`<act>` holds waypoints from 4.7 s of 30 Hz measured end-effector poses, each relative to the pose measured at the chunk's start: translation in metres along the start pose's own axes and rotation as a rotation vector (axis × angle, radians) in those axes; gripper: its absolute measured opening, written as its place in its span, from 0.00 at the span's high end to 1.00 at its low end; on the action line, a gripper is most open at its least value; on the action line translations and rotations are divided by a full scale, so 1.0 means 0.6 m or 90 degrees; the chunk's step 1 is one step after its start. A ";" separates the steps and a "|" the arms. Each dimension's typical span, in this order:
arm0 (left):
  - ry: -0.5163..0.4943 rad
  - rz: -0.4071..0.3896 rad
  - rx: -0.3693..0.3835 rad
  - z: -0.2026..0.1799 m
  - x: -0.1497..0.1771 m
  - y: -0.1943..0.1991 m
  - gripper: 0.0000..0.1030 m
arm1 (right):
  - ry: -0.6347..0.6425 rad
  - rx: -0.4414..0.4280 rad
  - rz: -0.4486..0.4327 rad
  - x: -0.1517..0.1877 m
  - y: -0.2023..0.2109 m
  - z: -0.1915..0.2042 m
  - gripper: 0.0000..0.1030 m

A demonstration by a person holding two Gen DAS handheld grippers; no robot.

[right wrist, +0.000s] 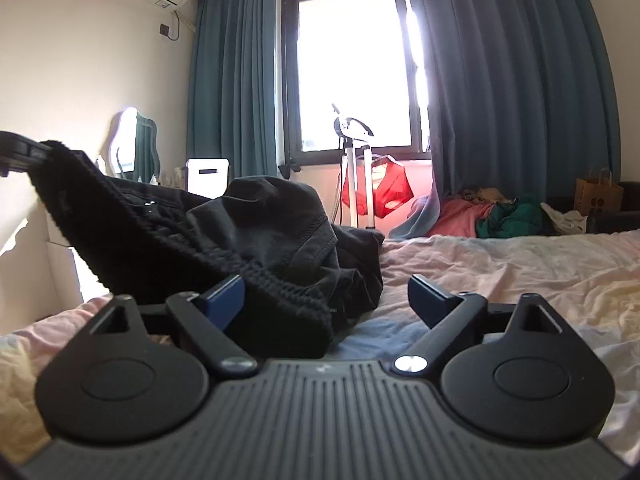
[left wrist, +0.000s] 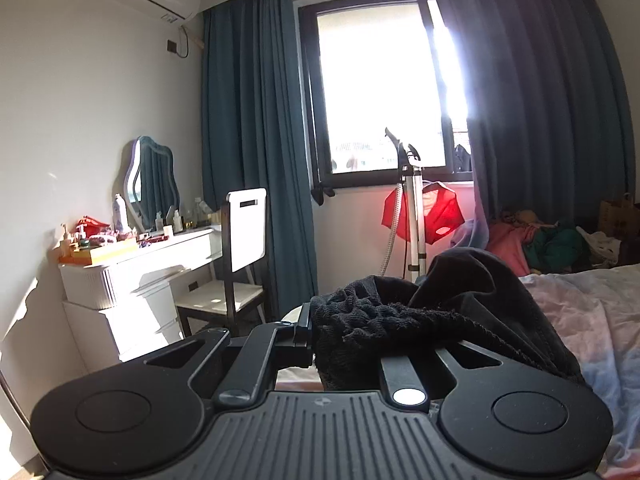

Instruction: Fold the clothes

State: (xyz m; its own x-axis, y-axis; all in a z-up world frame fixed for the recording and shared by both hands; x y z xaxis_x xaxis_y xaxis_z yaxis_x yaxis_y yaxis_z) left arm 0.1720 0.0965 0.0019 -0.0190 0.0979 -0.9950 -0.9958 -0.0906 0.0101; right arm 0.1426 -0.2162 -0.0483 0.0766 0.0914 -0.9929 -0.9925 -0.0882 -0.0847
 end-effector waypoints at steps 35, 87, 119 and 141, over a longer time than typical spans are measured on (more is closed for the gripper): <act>-0.062 0.214 0.123 0.042 0.207 -0.005 0.80 | 0.135 -0.063 0.199 0.054 0.025 0.121 0.88; 0.203 0.197 0.052 0.163 0.126 -0.072 0.81 | -0.453 -0.163 0.354 0.131 -0.005 0.111 0.80; 0.074 0.207 -0.164 0.445 0.139 -0.314 0.00 | -0.323 -0.332 0.410 0.152 -0.116 0.534 0.57; 0.086 0.084 0.047 0.013 -0.003 0.077 0.00 | -0.066 -0.169 0.160 -0.083 0.043 0.176 0.12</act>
State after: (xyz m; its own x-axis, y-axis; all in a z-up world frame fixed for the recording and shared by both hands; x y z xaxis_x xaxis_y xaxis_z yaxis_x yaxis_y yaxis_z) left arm 0.1253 0.0999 0.0052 -0.1426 -0.0450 -0.9888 -0.9894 -0.0201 0.1436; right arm 0.1031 -0.1181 0.0076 -0.1900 0.1328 -0.9728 -0.9186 -0.3738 0.1284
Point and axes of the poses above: each gripper's, at about its wrist camera, not at the fingertips, and y roughly against the way its jaws point, z to its left, x to its underside, the point moved 8 cm from there along -y, roughly the way its jaws point, and after that the axes turned 14 degrees about -z, right-handed, at the moved point
